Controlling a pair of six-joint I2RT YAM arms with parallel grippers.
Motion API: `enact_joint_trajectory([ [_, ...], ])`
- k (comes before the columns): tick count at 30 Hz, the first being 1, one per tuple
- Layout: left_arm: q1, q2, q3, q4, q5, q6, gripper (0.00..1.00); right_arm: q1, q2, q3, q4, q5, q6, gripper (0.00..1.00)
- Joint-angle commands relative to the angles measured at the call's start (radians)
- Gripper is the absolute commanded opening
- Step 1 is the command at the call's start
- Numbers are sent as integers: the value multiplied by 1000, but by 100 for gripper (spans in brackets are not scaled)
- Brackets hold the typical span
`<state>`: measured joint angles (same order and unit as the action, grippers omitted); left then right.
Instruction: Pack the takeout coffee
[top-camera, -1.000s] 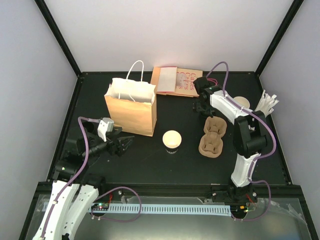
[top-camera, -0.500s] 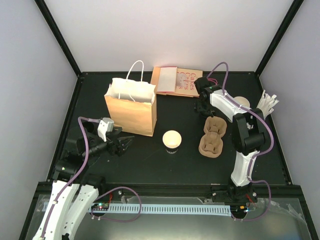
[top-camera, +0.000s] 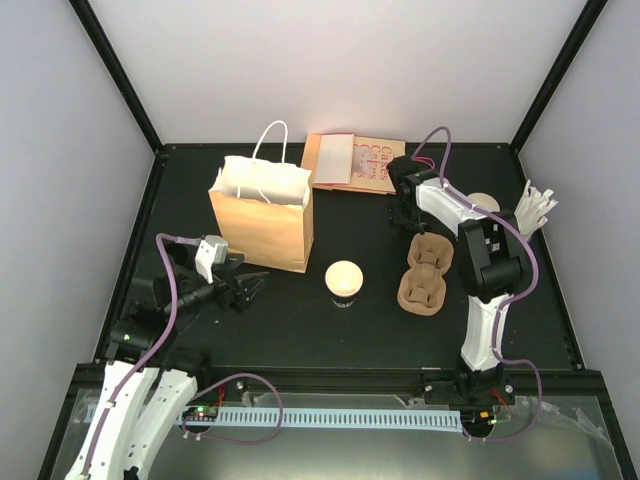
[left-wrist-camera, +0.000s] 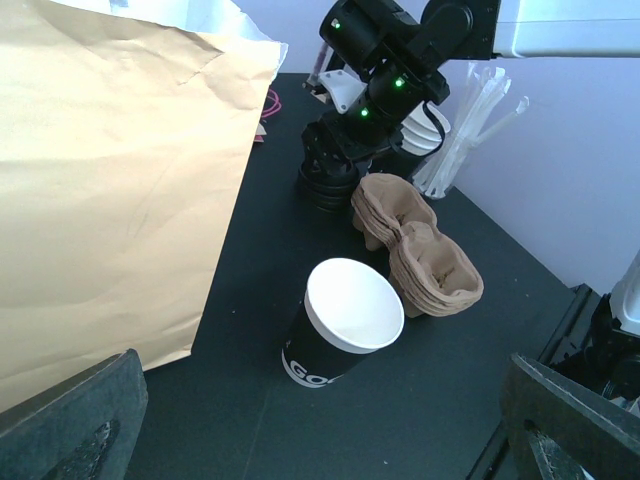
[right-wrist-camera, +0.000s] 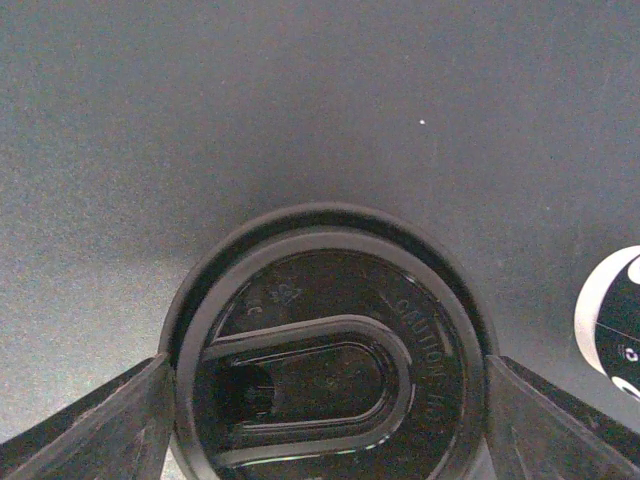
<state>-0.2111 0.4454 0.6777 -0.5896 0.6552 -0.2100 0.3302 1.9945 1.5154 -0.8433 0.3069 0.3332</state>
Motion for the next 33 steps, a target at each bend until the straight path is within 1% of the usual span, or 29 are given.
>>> enact_joint_trajectory([
  [1, -4, 5, -4, 25, -1, 15, 99, -8, 5, 41, 2, 15, 0, 83],
  [12, -4, 10, -4, 24, -3, 16, 99, -11, 12, 46, -8, 35, -5, 81],
  [15, -4, 12, -3, 24, -2, 16, 99, -10, -8, 42, -7, 35, -6, 78],
  [33, -4, 19, -4, 27, -1, 14, 99, 7, -162, -4, -10, 19, -31, 75],
])
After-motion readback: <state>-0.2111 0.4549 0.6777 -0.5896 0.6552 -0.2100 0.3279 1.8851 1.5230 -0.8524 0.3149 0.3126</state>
